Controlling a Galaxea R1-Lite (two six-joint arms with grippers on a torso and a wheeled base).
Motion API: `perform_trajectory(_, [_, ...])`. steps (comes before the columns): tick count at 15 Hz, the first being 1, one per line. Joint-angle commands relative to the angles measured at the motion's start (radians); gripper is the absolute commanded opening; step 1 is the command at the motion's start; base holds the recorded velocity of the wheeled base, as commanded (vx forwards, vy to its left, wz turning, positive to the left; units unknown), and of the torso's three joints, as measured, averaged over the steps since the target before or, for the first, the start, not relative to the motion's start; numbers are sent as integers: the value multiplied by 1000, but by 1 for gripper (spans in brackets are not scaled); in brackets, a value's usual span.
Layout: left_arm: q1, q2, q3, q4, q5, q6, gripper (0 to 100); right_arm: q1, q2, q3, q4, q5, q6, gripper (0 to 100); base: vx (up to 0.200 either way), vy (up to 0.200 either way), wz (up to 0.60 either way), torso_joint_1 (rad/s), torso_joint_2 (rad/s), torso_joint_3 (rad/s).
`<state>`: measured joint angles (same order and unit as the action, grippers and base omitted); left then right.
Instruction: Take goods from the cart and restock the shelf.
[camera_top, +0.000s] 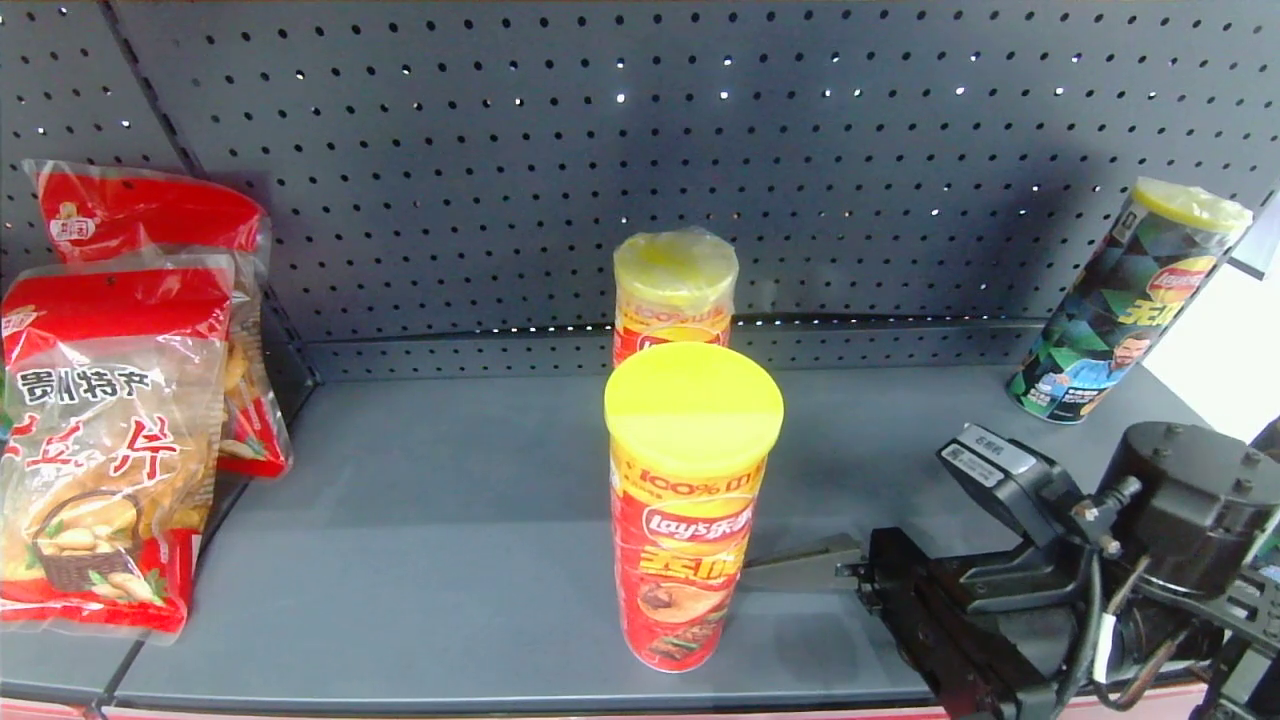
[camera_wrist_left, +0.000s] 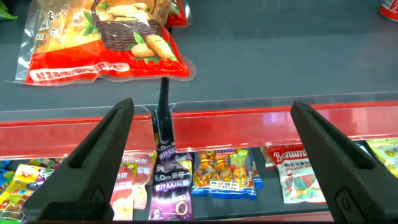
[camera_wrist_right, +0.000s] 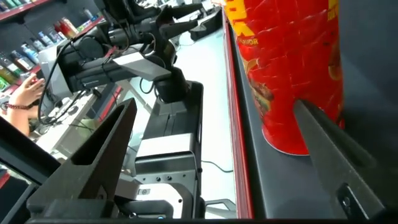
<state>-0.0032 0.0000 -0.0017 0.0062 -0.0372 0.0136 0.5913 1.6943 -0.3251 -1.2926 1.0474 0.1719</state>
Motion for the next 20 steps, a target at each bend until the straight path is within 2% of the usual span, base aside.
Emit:
perform_trajectory(1, [0,2,0,0,0,0,100,-21,-39,1,1,2,0,100,0,0,0,0,0,0])
perform_trajectory(4, [0,2,0,0,0,0,100,-31,-140,29,55,0,1,100,0,0,0,0,0,0])
perform_trajectory(7, [0,2,0,0,0,0,100,-134,-306,46,136,2,1,100,0,0,0,0,0,0])
perform_trajectory(9, [0,2,0,0,0,0,100,-160,-446,90,197,0,1,100,0,0,0,0,0,0])
perform_trajectory(10, [0,2,0,0,0,0,100,-171,-492,109,206,2,1,100,0,0,0,0,0,0])
perform_trajectory(12, [0,2,0,0,0,0,100,-269,-711,155,242,-6,4,100,0,0,0,0,0,0])
perform_trajectory(13, [0,2,0,0,-1,0,100,-274,-723,156,246,-6,4,100,0,0,0,0,0,0])
perform_trajectory(14, [0,2,0,0,-1,0,100,-304,-880,172,322,-49,15,100,0,0,0,0,0,0])
perform_trajectory(17, [0,2,0,0,0,0,100,-378,-1062,324,355,-126,11,100,0,0,0,0,0,0])
perform_trajectory(20, [0,2,0,0,0,0,100,-415,-1292,322,509,-221,8,100,0,0,0,0,0,0])
